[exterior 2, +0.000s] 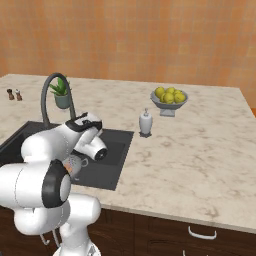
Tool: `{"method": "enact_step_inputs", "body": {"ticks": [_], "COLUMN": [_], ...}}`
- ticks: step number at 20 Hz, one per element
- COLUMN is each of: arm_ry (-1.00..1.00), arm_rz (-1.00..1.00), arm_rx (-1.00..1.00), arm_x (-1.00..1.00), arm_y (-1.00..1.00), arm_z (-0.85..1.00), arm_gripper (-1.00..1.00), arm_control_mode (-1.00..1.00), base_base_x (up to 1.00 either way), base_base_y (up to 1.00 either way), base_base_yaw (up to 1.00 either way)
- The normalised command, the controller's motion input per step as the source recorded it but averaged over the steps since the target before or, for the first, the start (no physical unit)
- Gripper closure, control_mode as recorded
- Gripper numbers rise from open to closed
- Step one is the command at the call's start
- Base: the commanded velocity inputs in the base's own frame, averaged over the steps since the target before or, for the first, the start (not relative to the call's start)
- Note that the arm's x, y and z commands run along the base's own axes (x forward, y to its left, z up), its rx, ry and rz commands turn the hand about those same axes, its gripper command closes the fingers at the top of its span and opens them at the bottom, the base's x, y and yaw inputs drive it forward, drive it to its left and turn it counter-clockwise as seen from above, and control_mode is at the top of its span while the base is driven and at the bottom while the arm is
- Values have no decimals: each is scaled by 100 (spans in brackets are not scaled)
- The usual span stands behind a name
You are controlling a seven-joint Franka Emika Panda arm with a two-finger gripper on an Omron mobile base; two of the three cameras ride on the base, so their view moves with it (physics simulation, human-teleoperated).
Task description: Put the colander in the sink, put the peach in the colander, and turn on the sink faucet and pour water over the colander.
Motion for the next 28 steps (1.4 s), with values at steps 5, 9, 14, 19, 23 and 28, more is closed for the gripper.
{"method": "enact_step_inputs", "body": {"ticks": [5, 9, 14, 19, 23, 28], "arm_ry": [20, 6, 0, 0, 0, 0], "arm_rz": [3, 10, 11, 9, 1, 0], "arm_rx": [2, 4, 9, 1, 0, -1], "arm_x": [38, 30, 35, 16, 21, 21], "arm_y": [-6, 1, 2, 18, 24, 25], "arm_z": [25, 0, 0, -19, -11, -29], "arm_gripper": [-100, -100, -100, -100, -100, -100], "arm_control_mode": [-100, -100, -100, -100, -100, -100], "base_base_x": [0, 0, 0, 0, 0, 0], "base_base_y": [0, 0, 0, 0, 0, 0], "base_base_yaw": [0, 0, 0, 0, 0, 0]}}
